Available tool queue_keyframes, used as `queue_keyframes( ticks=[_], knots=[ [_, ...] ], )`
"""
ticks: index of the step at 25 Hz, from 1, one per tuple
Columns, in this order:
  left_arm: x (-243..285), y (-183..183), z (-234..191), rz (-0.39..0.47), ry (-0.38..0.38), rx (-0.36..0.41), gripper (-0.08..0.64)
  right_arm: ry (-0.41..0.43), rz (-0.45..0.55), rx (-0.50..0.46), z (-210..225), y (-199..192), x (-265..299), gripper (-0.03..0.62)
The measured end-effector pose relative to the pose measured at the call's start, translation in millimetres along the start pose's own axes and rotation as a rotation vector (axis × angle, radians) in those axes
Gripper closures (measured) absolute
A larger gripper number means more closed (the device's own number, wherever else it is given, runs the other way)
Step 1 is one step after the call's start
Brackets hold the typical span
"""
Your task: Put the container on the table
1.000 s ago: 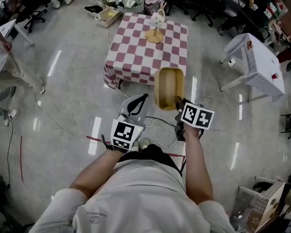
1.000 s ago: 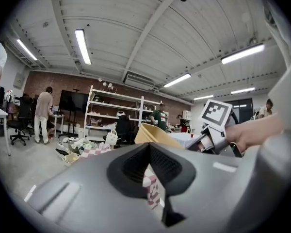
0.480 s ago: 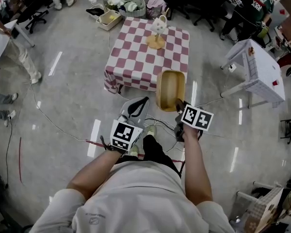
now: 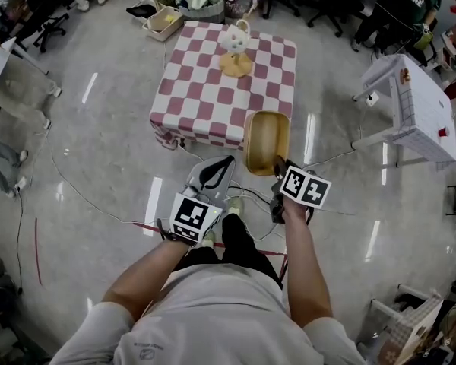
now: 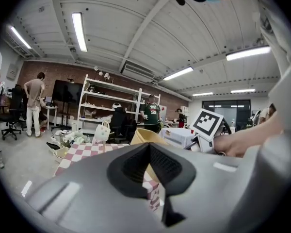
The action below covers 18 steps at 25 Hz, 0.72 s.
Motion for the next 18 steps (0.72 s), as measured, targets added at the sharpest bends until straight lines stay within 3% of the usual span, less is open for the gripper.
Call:
queue_keyframes(
  ticks=[9, 18],
  knots=[
    [105.8, 7.6, -15.0, -0.061, 0.002, -0.033, 0.554, -0.014, -0.046, 0.023, 56.1, 56.7, 58.3, 0.569],
    [184.0, -5.2, -17.4, -0.114, -0.011, -0.055, 0.554, -0.033, -0.099, 0.080, 109.0, 75.5, 107.1, 0.569]
  ],
)
Point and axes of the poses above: the fingertips, and each gripper's own axes: x forward along the fingers, z to its right, y out of its top, the point moved 1 cm from there along -x, backward along the fingers, and after that the axes turned 14 degrees about -z, right-handed, at the moved point
